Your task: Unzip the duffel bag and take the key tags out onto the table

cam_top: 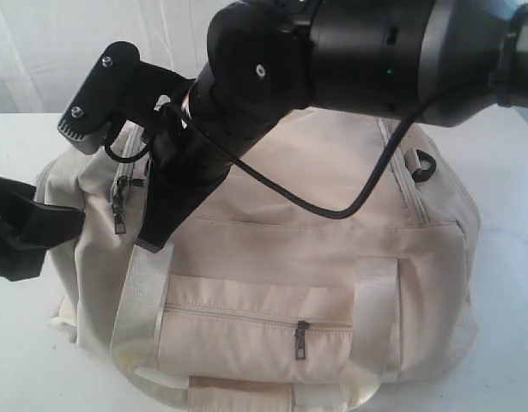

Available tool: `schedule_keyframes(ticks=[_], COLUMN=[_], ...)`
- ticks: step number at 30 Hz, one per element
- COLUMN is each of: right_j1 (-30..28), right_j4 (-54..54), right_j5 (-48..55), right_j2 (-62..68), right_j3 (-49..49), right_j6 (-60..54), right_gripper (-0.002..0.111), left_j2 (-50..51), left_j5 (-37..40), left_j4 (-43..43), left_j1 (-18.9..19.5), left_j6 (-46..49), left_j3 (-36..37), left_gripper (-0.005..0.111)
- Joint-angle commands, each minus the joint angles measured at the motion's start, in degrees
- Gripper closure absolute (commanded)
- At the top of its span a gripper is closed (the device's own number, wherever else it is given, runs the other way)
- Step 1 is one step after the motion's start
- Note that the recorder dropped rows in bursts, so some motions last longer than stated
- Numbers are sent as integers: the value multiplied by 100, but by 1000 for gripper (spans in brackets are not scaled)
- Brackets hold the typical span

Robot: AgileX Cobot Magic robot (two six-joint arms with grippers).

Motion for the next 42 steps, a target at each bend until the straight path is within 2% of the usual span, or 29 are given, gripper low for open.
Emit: schedule_keyframes(ticks=[1, 5, 12, 17, 19, 27, 28, 42], right_j1=[-2, -2, -2, -2, -2, -23, -35, -236], right_j4=[-100, -114, -323, -351, -351, -511, -511, -511], right_j5=[-40, -83, -496, -793, -933, -1141, -1141, -1351], right_j2=[26, 26, 92, 172, 218, 305, 305, 305], right_j3=[-174, -274, -274, -274, -274, -274, -274, -278], right_j6=[-259, -431, -549, -549, -549, -536, -536, 75], right_gripper=[108, 108, 108, 108, 108, 108, 108, 108], left_j2=[382, 644, 988, 1299, 1428, 1545, 1545, 1343], left_j5=[-76, -257, -801, -921, -963, -1112, -1122, -855], left_j4=[-263, -468, -482, -482, -482, -492, -492, -492], left_j1=[-29, -52, -634, -688, -688, -688, -688, -688], left_j6=[123, 123, 382, 380, 346, 85, 85, -358], left_j3=[48, 48, 48, 48, 48, 48, 48, 48], left_gripper=[40, 40, 40, 42, 50, 104, 107, 107])
